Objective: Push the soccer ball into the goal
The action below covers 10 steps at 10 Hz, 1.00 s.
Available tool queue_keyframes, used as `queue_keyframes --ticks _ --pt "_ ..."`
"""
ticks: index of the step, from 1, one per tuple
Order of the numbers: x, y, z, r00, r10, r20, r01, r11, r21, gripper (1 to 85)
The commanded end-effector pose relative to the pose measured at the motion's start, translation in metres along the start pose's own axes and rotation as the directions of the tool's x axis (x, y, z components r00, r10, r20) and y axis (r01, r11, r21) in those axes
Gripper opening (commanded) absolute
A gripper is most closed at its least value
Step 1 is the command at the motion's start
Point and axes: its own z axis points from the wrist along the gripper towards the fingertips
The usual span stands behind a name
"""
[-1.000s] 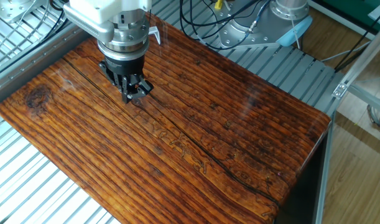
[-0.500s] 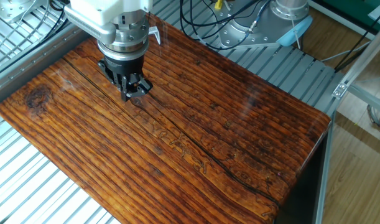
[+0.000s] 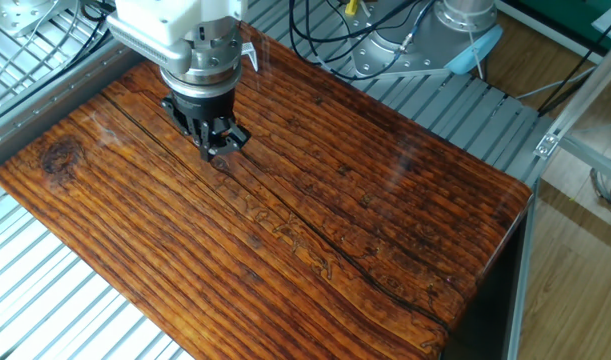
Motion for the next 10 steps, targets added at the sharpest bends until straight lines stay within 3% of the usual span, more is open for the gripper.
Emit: queue_keyframes --ticks 1,2,4,5,7,8,9,10 --pt "0.018 0.006 -0.001 0.995 -0.072 -0.066 0.070 0.997 -0.028 1.0" --pt "0.020 0.000 -0.002 0.992 -0.103 -0.076 0.103 0.995 -0.008 1.0" --pt "0.013 0.018 -0.002 0.992 -0.118 -0.040 0.115 0.990 -0.076 1.0" --pt "0.013 0.019 -0.002 0.990 -0.138 -0.038 0.134 0.988 -0.080 1.0" --pt "0.028 0.006 -0.002 0.984 -0.147 -0.102 0.144 0.989 -0.040 1.0" --pt "0.026 0.009 -0.002 0.983 -0.161 -0.091 0.157 0.986 -0.050 2.3" --pt "0.022 0.012 -0.002 0.986 -0.145 -0.078 0.141 0.988 -0.058 10.7" --pt "0.019 0.014 -0.002 0.970 -0.238 -0.058 0.233 0.970 -0.069 19.0"
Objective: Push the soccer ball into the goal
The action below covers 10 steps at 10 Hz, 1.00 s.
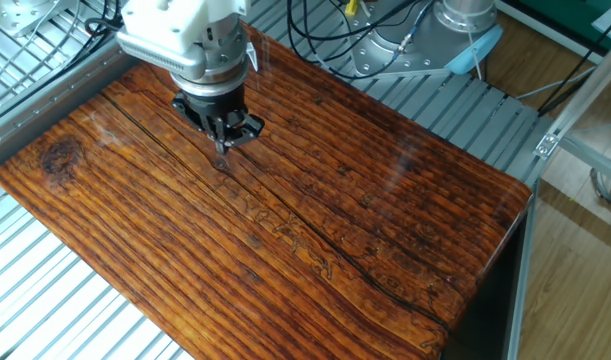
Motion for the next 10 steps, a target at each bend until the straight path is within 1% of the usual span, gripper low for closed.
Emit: queue_keyframes --ticks 1,2,3,4,5,6,7,8,9,10 --pt "-0.010 0.020 -0.002 0.995 -0.092 0.048 0.095 0.993 -0.076 17.7" --pt "-0.016 0.036 -0.004 0.993 -0.089 0.074 0.098 0.986 -0.135 15.3" --pt "-0.025 0.036 -0.001 0.991 -0.106 0.085 0.117 0.984 -0.136 12.3" --pt "-0.040 0.041 0.003 0.990 -0.108 0.092 0.122 0.981 -0.153 10.7" --pt "-0.062 0.047 0.008 0.989 -0.112 0.095 0.127 0.979 -0.161 10.7" --pt "-0.082 0.054 0.014 0.991 -0.104 0.084 0.116 0.981 -0.156 4.3" --pt "-0.098 0.067 0.021 0.993 -0.085 0.085 0.098 0.981 -0.170 1.0" --pt "-0.112 0.082 0.029 0.993 -0.065 0.101 0.084 0.979 -0.188 1.0" --pt "-0.124 0.096 0.037 0.988 -0.090 0.125 0.115 0.972 -0.203 1.0" --pt "-0.137 0.106 0.043 0.983 -0.107 0.147 0.136 0.969 -0.207 1.0"
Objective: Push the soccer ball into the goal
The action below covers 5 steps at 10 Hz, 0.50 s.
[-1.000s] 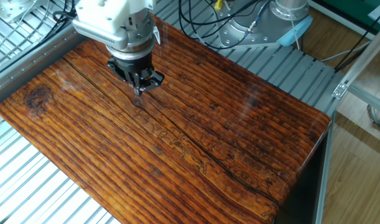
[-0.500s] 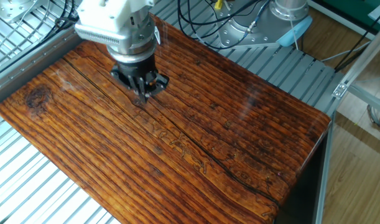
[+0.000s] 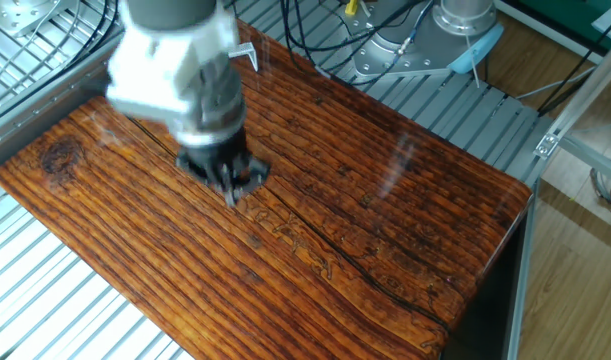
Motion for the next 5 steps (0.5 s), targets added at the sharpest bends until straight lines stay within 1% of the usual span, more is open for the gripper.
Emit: queue_keyframes --ticks 1,2,3,4,5 --pt "-0.053 0.029 0.029 0.998 -0.013 0.060 0.015 0.999 -0.037 1.0" --pt "-0.070 0.035 0.033 0.997 0.013 0.072 -0.011 1.000 -0.030 1.0" --pt "-0.082 0.039 0.035 0.997 0.032 0.072 -0.030 0.999 -0.018 1.0" --pt "-0.080 0.043 0.035 0.998 0.020 0.064 -0.018 0.999 -0.032 1.0" --pt "-0.072 0.043 0.035 0.999 -0.016 0.036 0.017 0.999 -0.032 1.0"
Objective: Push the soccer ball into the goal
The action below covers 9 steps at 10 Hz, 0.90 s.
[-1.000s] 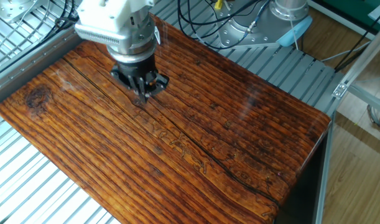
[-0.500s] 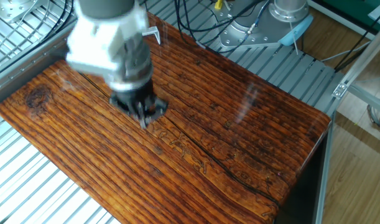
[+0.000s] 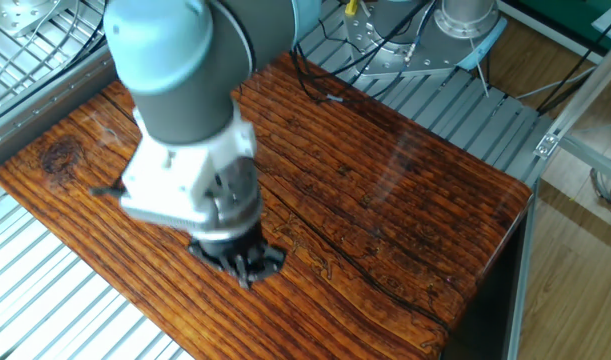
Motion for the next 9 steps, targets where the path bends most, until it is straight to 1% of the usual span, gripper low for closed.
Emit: queue_keyframes --ticks 1,2,3,4,5,6,7,8,9 --pt "0.003 0.003 0.007 0.995 -0.068 -0.070 0.069 0.997 0.018 1.0" --pt "0.012 -0.008 0.006 0.989 -0.104 -0.108 0.110 0.992 0.054 1.0" --pt "0.010 -0.007 0.006 0.986 -0.131 -0.100 0.137 0.990 0.046 1.0" --pt "0.000 0.004 0.007 0.986 -0.158 -0.056 0.159 0.987 0.009 1.0" --pt "-0.013 0.014 0.009 0.987 -0.158 -0.005 0.158 0.987 -0.031 1.0" --pt "-0.035 0.022 0.014 0.988 -0.148 0.041 0.150 0.987 -0.059 1.0" --pt "-0.056 0.027 0.017 0.988 -0.138 0.061 0.142 0.988 -0.059 1.0" --pt "-0.078 0.029 0.023 0.988 -0.135 0.079 0.139 0.989 -0.045 1.0" --pt "-0.096 0.031 0.033 0.986 -0.136 0.092 0.140 0.990 -0.034 1.0"
